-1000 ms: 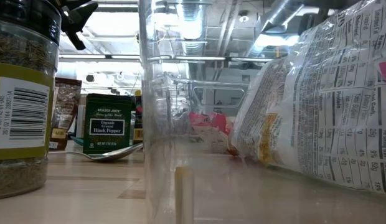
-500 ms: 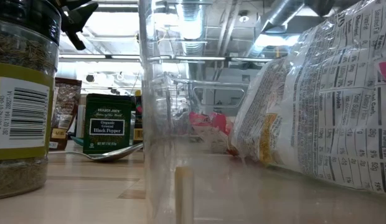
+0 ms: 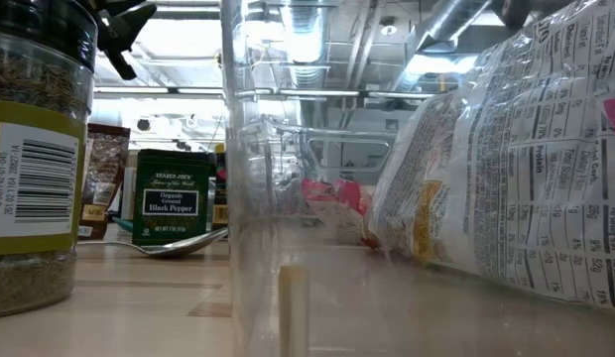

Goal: Pick & Place Food Item
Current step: Put the orange seasoning pack into the top transparent bin

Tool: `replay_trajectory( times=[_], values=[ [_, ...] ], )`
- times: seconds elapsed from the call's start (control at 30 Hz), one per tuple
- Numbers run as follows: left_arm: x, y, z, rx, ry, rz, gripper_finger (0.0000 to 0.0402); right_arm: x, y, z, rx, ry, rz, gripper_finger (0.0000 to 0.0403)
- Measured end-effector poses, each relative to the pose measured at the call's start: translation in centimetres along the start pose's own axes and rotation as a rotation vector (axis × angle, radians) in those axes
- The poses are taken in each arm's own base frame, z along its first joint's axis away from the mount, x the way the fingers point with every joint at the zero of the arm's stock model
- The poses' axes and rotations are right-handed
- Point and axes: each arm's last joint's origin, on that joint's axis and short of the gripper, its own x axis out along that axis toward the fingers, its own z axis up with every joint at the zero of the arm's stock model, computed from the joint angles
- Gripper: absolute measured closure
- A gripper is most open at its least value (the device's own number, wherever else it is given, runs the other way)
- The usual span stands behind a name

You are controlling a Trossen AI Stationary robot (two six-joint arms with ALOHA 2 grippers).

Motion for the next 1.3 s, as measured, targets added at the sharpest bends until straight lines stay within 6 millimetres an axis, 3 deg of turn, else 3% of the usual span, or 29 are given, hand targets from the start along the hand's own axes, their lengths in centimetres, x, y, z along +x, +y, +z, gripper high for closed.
replay_trajectory(
  times=[0.57,1.3],
  values=[
    [0.0,0.0,0.0,-0.006,-0.002,-0.001,0.0317,2.6,-2.2,0.3,0.060,-0.033,-0.232,0.0392],
    [-0.1,-0.8,0.8,-0.327,-0.074,-0.091,0.0317,2.9,-4.1,1.4,0.002,-0.069,-0.329,0.0392]
  ],
)
